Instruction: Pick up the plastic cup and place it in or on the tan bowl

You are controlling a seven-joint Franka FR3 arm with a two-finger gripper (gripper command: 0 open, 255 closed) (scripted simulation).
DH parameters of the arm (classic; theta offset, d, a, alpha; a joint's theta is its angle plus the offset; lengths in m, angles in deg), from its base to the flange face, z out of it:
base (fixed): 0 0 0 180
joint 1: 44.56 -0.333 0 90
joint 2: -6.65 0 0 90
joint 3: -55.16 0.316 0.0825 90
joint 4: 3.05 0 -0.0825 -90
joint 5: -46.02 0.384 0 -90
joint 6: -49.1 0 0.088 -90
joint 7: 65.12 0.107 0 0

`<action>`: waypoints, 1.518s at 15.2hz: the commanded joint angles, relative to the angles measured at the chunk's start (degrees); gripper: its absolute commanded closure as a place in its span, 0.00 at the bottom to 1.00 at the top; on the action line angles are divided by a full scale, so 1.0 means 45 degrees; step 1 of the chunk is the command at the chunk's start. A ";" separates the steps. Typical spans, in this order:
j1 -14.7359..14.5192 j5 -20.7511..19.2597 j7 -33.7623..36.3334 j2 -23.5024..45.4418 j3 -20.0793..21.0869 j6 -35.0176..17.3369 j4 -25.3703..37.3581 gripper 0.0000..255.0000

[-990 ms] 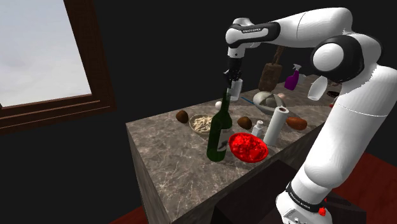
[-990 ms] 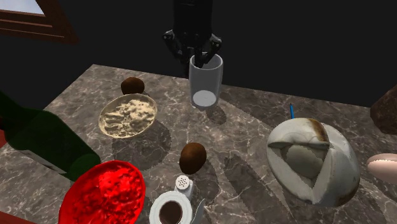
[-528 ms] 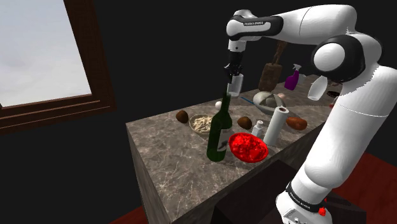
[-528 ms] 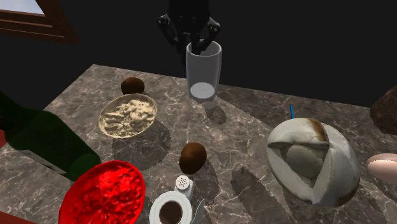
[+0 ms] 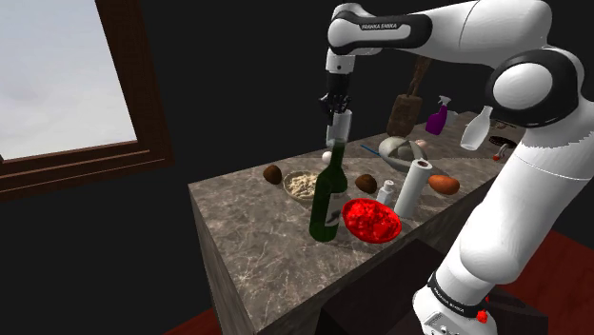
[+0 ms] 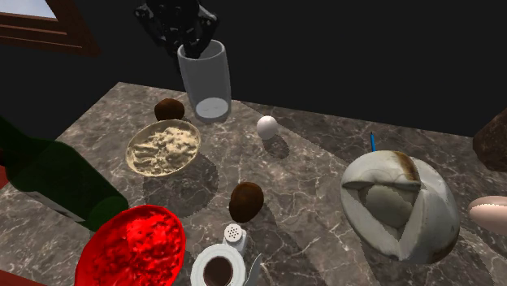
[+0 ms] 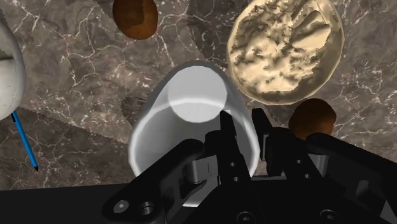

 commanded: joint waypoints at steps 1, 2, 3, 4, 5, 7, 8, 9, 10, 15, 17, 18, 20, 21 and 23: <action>-0.0290 0.0024 0.0606 -0.0120 0.0293 0.0117 0.0015 1.00; -0.0437 0.0040 0.0906 -0.0171 0.0446 0.0171 0.0026 1.00; -0.0584 0.0059 0.1205 -0.0209 0.0597 0.0227 0.0053 1.00; -0.0730 0.0080 0.1504 -0.0234 0.0750 0.0285 0.0095 1.00; -0.0875 0.0103 0.1803 -0.0246 0.0903 0.0345 0.0153 1.00; -0.1164 0.0151 0.2399 -0.0230 0.1208 0.0472 0.0316 1.00; -0.1309 0.0175 0.2697 -0.0202 0.1359 0.0538 0.0421 1.00; -0.1454 0.0199 0.2995 -0.0160 0.1510 0.0607 0.0542 1.00; -0.1591 0.0221 0.3275 -0.0109 0.1650 0.0674 0.0671 1.00; -0.1594 0.0218 0.3248 -0.0255 0.1656 -0.0218 -0.0366 1.00; -0.1595 0.0218 0.3236 -0.0291 0.1657 -0.0568 -0.0752 1.00; -0.1596 0.0218 0.3231 -0.0304 0.1658 -0.0741 -0.0940 1.00; -0.1597 0.0219 0.3219 -0.0322 0.1659 -0.1087 -0.1304 1.00; -0.1597 0.0220 0.3213 -0.0327 0.1660 -0.1259 -0.1480 1.00; -0.1598 0.0222 0.3201 -0.0328 0.1661 -0.1601 -0.1823 1.00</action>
